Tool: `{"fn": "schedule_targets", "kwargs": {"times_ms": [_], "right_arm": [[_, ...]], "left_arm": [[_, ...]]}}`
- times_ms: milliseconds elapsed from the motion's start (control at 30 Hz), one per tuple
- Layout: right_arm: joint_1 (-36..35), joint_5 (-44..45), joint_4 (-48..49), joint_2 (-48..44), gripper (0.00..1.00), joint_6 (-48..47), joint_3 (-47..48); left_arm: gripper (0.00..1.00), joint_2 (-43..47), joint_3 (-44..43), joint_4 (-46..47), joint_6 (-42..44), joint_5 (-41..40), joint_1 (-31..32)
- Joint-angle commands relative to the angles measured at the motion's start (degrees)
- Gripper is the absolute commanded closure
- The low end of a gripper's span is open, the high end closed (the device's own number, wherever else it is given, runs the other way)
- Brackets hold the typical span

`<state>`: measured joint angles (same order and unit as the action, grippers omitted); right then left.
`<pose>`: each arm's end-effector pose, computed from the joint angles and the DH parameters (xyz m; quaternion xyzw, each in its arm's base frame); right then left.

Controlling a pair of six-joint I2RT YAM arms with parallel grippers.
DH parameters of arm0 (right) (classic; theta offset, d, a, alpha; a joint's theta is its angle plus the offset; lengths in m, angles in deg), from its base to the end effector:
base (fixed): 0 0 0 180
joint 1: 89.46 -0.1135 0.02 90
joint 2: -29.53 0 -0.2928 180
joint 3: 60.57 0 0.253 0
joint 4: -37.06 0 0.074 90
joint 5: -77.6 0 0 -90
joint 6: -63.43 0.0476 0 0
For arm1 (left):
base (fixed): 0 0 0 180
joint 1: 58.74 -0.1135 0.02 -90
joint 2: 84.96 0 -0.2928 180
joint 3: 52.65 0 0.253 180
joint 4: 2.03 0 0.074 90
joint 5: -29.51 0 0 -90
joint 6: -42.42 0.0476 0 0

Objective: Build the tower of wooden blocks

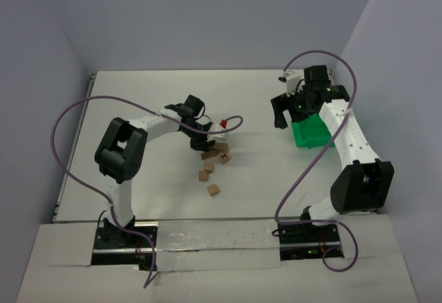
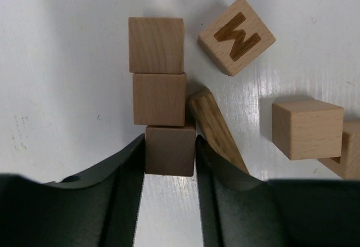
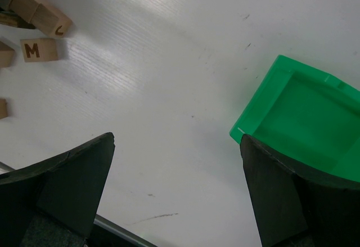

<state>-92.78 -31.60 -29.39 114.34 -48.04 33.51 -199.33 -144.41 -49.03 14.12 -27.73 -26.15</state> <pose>0.3063 0.0334 0.3459 -0.2490 0.9137 0.1140 0.3003 0.3350 -0.2447 0.1761 0.7262 0.6056 -0.2260 0.2341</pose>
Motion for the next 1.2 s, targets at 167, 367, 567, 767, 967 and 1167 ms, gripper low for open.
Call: {"fn": "schedule_targets", "kwargs": {"times_ms": [167, 367, 567, 767, 967, 1167], "right_arm": [[0.47, -1.01, 1.05, -0.62, 0.0, 0.08, 0.96], [0.5, -1.01, 1.23, -0.63, 0.0, -0.24, 0.4], [0.5, -1.26, 1.4, -0.62, 0.0, -0.15, 0.15], [0.5, -1.28, 1.43, -0.62, 0.0, -0.24, -0.25], [0.5, -1.27, 1.49, -0.36, 0.0, -0.49, -0.72], [0.5, -1.19, 1.49, -0.27, 0.0, -0.68, -0.99]], "left_arm": [[0.51, -1.3, -2.02, 1.64, -1.5, 0.11, 1.69], [0.51, -1.04, -2.21, 2.99, -2.24, 0.05, 1.79], [0.46, -1.21, -3.26, 3.01, -3.04, 0.41, 2.02], [0.45, -0.95, -3.26, 3.79, -3.17, 0.78, 2.3], [0.45, -1.04, -3.36, 3.74, -2.82, 1.34, 2.64], [0.6, -1.3, -3.91, 3.22, -2.51, 0.91, 2.79]]}}
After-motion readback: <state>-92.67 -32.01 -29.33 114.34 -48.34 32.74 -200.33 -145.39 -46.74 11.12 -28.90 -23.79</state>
